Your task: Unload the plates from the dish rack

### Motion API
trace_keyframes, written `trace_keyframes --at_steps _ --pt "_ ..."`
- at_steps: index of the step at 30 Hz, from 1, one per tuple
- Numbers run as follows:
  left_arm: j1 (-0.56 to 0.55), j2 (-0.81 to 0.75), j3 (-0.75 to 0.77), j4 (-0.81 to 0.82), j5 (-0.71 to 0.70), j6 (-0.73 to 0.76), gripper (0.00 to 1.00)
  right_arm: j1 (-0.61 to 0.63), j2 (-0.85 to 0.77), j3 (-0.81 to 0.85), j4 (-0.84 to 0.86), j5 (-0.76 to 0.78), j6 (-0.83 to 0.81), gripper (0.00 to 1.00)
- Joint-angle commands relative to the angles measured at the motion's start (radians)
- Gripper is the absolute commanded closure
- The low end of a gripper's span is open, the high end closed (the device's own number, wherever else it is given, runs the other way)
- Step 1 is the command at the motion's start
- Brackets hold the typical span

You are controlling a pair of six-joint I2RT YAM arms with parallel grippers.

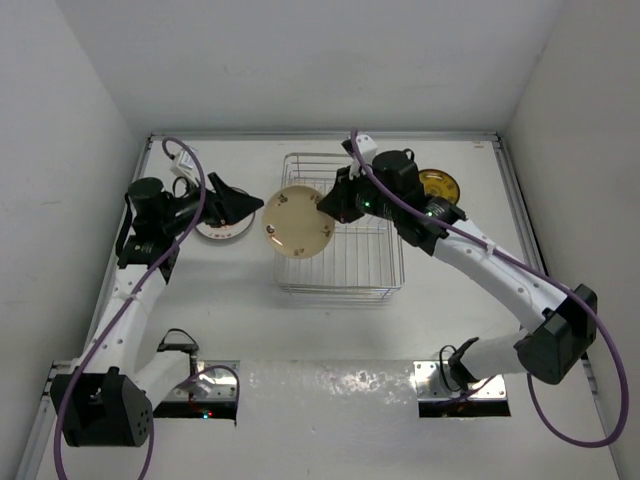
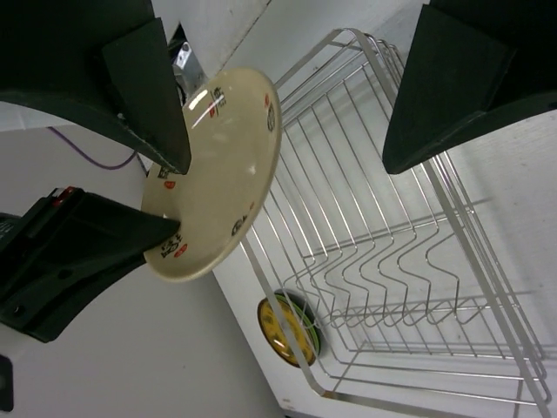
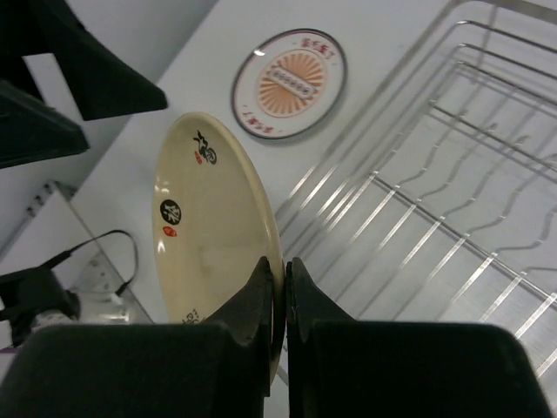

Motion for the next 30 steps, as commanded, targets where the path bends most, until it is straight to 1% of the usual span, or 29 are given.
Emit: trace_keyframes --at_steps 1,2,4,5,10,11,12,13,14,15,16,17,19,20,21,22,23,24,25,26,27,29,30 --pt "-0.01 0.007 -0.001 0.036 0.05 0.036 0.14 -0.009 -0.035 -0.016 0.281 -0.196 0.1 1.0" --pt "-0.011 0.007 -0.015 0.047 0.06 0.028 0.23 -0.011 -0.032 -0.026 0.298 -0.202 0.12 1.0" --pt "-0.01 0.01 -0.026 0.057 0.077 0.029 0.36 -0.014 -0.015 -0.034 0.346 -0.211 0.14 1.0" --pt "-0.011 0.01 -0.033 0.061 0.08 0.028 0.45 -0.015 -0.007 -0.042 0.36 -0.214 0.163 1.0" --pt "-0.011 0.035 -0.049 0.07 0.132 0.033 0.46 -0.018 0.065 -0.048 0.446 -0.231 0.229 1.0" --pt "-0.011 0.035 -0.05 0.073 0.133 0.033 0.58 -0.02 0.076 -0.045 0.462 -0.233 0.247 1.0" --pt "-0.011 0.035 -0.049 0.076 0.133 0.03 0.71 -0.022 0.086 -0.048 0.475 -0.239 0.256 1.0" --pt "-0.011 0.032 -0.047 0.074 0.129 0.029 0.8 -0.022 0.102 -0.053 0.481 -0.238 0.27 1.0" --pt "-0.01 0.028 -0.044 0.073 0.123 0.028 0.92 -0.022 0.108 -0.054 0.484 -0.238 0.273 1.0" --pt "-0.011 0.021 -0.043 0.07 0.101 0.025 0.97 -0.023 0.111 -0.059 0.496 -0.238 0.276 0.99" --pt "-0.011 0.015 -0.041 0.062 0.078 0.023 1.0 -0.023 0.114 -0.069 0.496 -0.234 0.275 0.94" --pt "-0.01 0.009 -0.034 0.036 0.045 0.023 1.0 -0.026 0.11 -0.076 0.493 -0.228 0.272 0.72" --pt "-0.011 -0.01 -0.03 -0.033 -0.113 0.011 1.0 -0.044 0.09 -0.102 0.429 -0.19 0.266 0.27" --pt "-0.011 -0.015 -0.029 -0.097 -0.18 -0.013 1.0 -0.051 0.047 -0.111 0.383 -0.076 0.255 0.11" --pt "-0.01 -0.025 -0.033 -0.123 -0.309 -0.032 1.0 -0.057 0.019 -0.123 0.269 -0.001 0.244 0.01" --pt "-0.01 -0.03 -0.052 -0.164 -0.368 -0.07 1.0 -0.058 -0.01 -0.151 0.201 0.078 0.224 0.01" --pt "-0.01 -0.045 -0.066 -0.18 -0.461 -0.09 1.0 -0.058 -0.077 -0.171 0.115 0.205 0.217 0.01" --pt "0.004 -0.065 -0.104 -0.179 -0.491 -0.13 1.0 -0.061 -0.113 -0.224 0.087 0.256 0.208 0.01" --pt "0.004 -0.065 -0.121 -0.179 -0.517 -0.13 1.0 -0.064 -0.149 -0.253 0.064 0.299 0.204 0.01" --pt "0.019 -0.088 -0.139 -0.173 -0.554 -0.162 1.0 -0.071 -0.188 -0.279 0.033 0.357 0.195 0.01" --pt "0.026 -0.099 -0.158 -0.168 -0.572 -0.177 1.0 -0.072 -0.258 -0.307 0.013 0.383 0.188 0.01" --pt "0.042 -0.12 -0.19 -0.182 -0.62 -0.214 1.0 -0.075 -0.323 -0.359 -0.063 0.436 0.158 0.01" --pt "0.058 -0.126 -0.208 -0.182 -0.658 -0.234 1.0 -0.078 -0.381 -0.393 -0.08 0.469 0.142 0.01"
